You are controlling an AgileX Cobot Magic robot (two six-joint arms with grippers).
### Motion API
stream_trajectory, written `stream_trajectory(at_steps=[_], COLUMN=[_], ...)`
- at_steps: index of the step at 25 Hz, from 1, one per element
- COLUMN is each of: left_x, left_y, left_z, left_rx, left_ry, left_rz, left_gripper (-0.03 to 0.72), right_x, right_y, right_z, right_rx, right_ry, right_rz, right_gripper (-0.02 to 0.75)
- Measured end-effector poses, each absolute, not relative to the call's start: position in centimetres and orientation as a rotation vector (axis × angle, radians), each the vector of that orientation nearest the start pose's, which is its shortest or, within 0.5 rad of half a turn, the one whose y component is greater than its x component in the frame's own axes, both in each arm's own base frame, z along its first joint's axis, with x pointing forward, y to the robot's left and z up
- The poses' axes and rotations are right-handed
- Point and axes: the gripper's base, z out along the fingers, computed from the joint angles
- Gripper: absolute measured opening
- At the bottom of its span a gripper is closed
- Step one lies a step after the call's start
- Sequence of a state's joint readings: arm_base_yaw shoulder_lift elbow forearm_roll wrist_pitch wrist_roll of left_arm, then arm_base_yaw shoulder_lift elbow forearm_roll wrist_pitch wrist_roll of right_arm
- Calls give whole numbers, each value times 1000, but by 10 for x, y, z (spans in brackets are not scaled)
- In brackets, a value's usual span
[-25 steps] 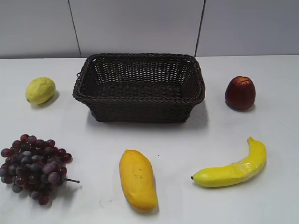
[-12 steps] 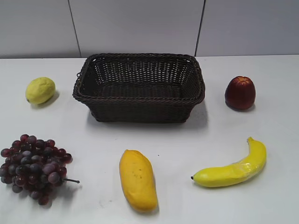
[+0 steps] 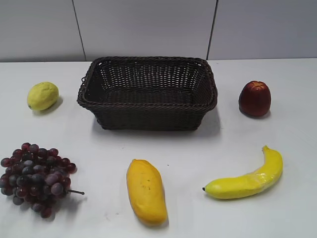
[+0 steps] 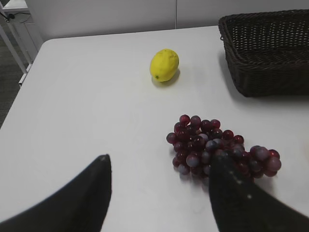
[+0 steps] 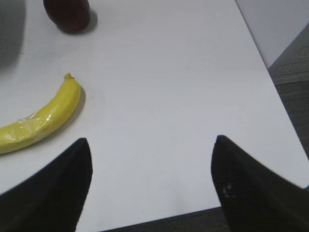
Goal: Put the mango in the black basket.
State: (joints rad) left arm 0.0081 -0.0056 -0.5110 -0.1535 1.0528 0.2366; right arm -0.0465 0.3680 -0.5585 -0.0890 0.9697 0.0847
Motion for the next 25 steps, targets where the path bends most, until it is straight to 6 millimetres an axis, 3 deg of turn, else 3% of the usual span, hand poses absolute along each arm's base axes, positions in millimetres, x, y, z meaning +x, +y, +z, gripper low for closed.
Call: stream_trajectory(at_steps=[9,18,25], left_x=[-7,-7,-7], left_y=[-12,-12,-12], left_z=[282,282,282], left_rx=[237,237,237], left_ry=[1997,1997,1997], left_rz=[-27,-27,-27], left_gripper=[487,487,487], right_x=[107,177,227], right_y=[-2,3,29], right_z=[291,302,291], right_rx=[66,35,-104], right_ry=[2459,2626,2736], right_rz=[-25,15,120], right_gripper=[587,588,587])
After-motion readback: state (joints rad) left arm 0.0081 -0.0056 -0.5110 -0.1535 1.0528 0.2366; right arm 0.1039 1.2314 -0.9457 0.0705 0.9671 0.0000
